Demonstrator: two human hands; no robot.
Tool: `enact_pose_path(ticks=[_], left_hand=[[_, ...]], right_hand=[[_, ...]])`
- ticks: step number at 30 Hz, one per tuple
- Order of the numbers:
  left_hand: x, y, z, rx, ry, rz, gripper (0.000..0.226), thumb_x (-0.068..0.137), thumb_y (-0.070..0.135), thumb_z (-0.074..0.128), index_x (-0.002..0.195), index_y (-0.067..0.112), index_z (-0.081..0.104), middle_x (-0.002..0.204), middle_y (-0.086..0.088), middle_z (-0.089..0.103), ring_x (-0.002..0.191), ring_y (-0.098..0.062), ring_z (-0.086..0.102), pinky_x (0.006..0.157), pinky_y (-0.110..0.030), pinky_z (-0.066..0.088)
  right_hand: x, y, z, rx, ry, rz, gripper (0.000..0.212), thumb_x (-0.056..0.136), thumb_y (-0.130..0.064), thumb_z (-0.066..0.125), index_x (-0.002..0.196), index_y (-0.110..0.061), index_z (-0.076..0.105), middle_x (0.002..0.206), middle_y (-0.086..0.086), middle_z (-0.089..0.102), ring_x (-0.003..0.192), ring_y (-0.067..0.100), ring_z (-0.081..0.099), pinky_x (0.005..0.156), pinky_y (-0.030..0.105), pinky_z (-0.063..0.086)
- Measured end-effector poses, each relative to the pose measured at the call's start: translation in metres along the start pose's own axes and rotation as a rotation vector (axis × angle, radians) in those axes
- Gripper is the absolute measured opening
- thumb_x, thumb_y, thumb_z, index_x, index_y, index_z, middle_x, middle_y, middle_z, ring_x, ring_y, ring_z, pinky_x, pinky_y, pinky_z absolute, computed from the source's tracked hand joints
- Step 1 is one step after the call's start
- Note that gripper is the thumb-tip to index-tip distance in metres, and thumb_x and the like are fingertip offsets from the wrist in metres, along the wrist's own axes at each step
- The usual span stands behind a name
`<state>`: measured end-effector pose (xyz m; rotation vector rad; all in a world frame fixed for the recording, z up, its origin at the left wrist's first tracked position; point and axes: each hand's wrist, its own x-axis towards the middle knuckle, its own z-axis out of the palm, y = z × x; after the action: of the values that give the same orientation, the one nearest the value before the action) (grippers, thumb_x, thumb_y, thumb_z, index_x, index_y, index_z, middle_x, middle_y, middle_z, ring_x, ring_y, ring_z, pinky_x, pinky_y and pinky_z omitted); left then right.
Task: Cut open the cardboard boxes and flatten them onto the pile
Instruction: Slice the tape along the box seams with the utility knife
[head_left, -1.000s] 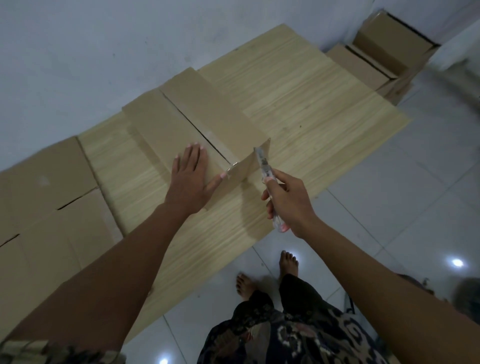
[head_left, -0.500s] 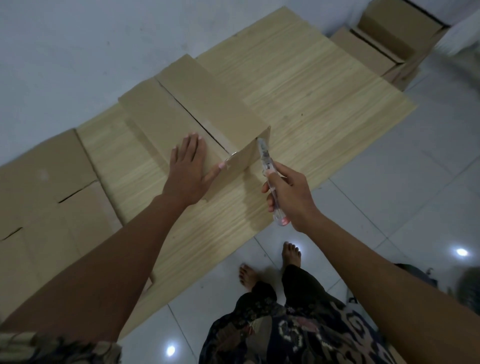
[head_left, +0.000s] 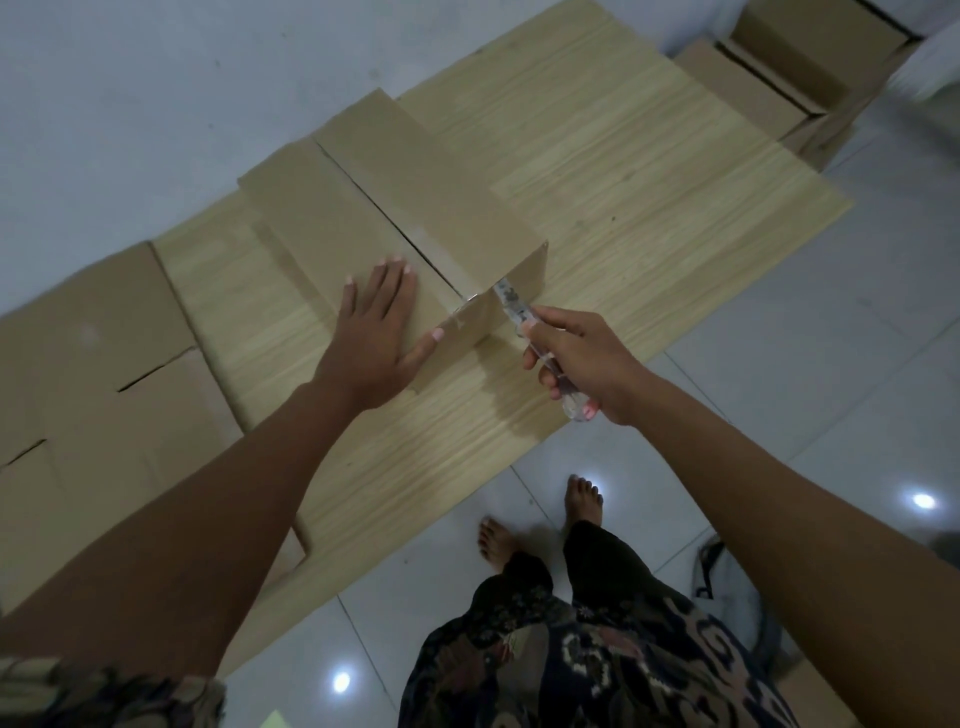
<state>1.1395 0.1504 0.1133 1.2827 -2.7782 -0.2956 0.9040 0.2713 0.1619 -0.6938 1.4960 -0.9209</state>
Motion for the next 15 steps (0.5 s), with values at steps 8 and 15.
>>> enact_pose_path(ticks=[8, 15], left_hand=[[0.001, 0.001, 0.007, 0.054, 0.033, -0.001, 0.085, 0.1, 0.061, 0.024, 0.159, 0.0, 0.016, 0.168, -0.017, 0.011, 0.157, -0.028, 0.006, 0.125, -0.05, 0.004], [0.002, 0.002, 0.006, 0.068, 0.037, 0.023, 0.082, 0.101, 0.057, 0.023, 0.158, -0.002, 0.019, 0.167, -0.02, 0.013, 0.156, -0.03, 0.01, 0.125, -0.049, 0.007]], right_hand=[[0.01, -0.009, -0.002, -0.046, -0.048, 0.029, 0.041, 0.104, -0.018, 0.052, 0.145, -0.014, 0.053, 0.075, 0.006, 0.059, 0.048, 0.011, 0.046, 0.045, 0.026, 0.042], [0.016, -0.01, -0.003, -0.109, -0.07, 0.021, 0.041, 0.105, -0.022, 0.053, 0.145, -0.016, 0.053, 0.075, 0.006, 0.06, 0.048, 0.011, 0.047, 0.046, 0.026, 0.043]])
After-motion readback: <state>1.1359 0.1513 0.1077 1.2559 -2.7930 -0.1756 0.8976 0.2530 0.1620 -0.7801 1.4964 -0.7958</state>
